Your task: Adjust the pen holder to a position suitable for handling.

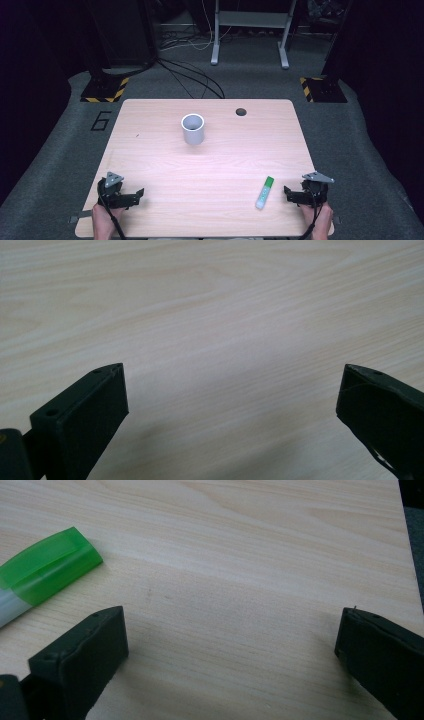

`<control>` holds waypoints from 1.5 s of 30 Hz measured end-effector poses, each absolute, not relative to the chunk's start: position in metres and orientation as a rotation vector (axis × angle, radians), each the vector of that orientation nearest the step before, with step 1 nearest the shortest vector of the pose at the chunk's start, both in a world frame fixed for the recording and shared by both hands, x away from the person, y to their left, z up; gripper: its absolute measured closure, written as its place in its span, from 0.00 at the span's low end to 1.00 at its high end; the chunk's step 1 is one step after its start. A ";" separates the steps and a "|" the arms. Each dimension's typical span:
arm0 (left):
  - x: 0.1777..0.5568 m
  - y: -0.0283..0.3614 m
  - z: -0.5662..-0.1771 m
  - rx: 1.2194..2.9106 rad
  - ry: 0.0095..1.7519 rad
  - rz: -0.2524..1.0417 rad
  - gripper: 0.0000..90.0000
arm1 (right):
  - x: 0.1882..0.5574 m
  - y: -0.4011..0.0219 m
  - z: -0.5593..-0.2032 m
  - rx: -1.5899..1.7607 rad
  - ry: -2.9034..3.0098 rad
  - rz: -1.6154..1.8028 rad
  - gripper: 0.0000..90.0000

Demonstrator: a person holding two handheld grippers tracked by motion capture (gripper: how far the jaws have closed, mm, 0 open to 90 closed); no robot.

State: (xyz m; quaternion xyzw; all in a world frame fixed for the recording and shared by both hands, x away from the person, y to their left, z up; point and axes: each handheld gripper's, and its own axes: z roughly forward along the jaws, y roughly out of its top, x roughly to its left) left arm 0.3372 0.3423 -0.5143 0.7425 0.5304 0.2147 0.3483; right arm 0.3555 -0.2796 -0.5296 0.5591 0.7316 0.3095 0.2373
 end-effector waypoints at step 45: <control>0.455 0.265 -0.443 1.923 1.115 0.394 0.00 | 0.356 -0.280 -0.530 1.531 2.006 0.851 0.00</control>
